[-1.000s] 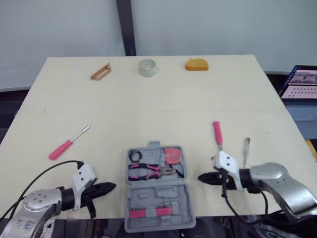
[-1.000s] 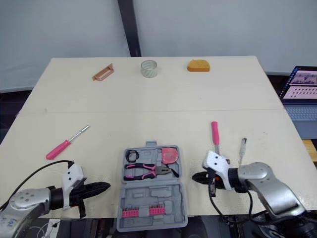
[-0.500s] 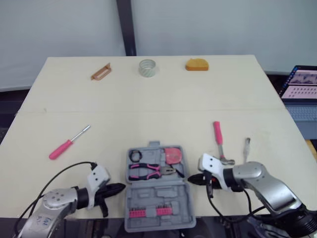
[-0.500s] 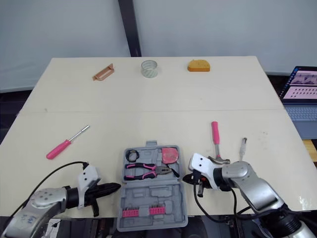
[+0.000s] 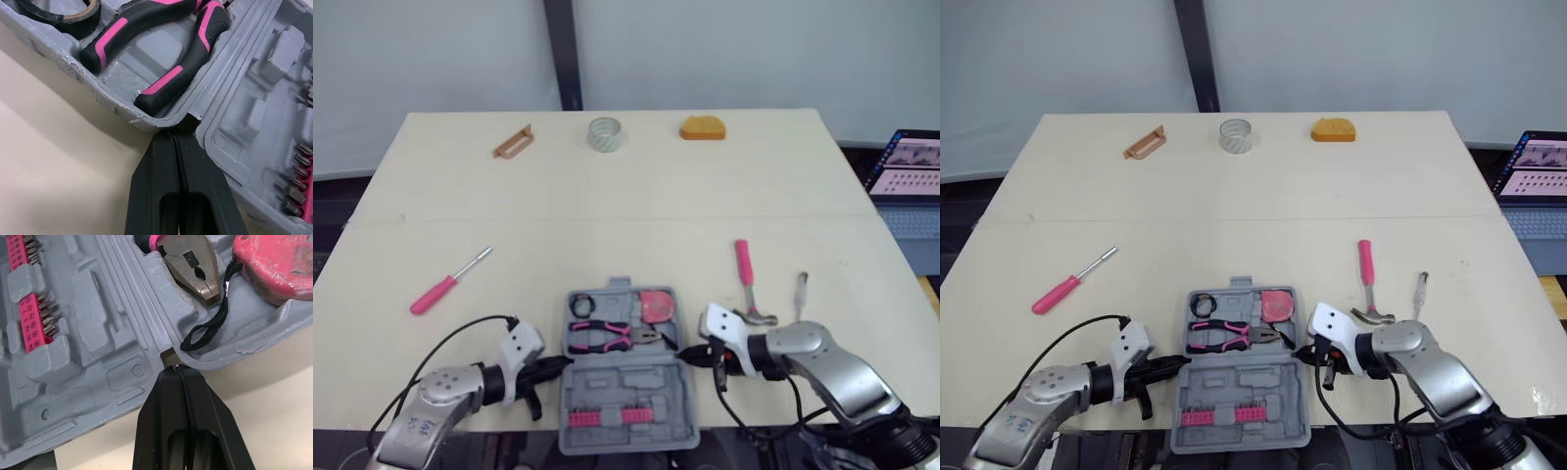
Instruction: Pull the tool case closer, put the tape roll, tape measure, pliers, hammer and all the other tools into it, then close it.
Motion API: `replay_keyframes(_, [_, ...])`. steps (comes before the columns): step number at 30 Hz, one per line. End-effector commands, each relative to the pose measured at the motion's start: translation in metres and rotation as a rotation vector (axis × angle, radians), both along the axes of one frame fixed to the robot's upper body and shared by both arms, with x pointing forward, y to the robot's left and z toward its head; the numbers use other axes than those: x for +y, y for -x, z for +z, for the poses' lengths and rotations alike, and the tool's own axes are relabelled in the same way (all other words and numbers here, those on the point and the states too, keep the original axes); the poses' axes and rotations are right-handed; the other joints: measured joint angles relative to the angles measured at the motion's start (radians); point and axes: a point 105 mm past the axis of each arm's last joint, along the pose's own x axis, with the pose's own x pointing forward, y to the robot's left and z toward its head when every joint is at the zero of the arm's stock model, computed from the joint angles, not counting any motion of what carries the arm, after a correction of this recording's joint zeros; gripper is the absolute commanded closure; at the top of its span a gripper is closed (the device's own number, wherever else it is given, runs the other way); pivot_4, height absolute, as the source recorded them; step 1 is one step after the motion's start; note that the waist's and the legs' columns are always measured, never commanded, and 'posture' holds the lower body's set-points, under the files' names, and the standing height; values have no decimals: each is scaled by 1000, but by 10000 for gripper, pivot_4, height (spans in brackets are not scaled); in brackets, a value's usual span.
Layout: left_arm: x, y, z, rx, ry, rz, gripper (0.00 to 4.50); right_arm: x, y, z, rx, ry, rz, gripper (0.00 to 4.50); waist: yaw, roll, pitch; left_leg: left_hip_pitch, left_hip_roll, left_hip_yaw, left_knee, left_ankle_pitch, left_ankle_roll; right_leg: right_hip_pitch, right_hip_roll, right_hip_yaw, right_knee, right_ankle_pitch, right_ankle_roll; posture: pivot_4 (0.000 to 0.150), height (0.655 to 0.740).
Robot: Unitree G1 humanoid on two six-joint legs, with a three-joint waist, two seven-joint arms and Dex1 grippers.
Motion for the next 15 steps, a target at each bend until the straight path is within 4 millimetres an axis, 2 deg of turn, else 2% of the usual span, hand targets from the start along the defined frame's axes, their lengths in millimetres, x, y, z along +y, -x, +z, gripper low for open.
replay_keyframes(1, [-8,-4,2,-20,24,-9,44891,15,2,8,-23,-46,42,45000,0,0,0,0,0,0,0,0,0,0,0,0,0,0,0,1500,7400])
replay_keyframes(15, [-7,-28,12,-94,40,18,44891,19,-17,13,-77,-66,-16,45000,0,0,0,0,0,0,1,0,0,0,0,0,2,0,0,1500,7400])
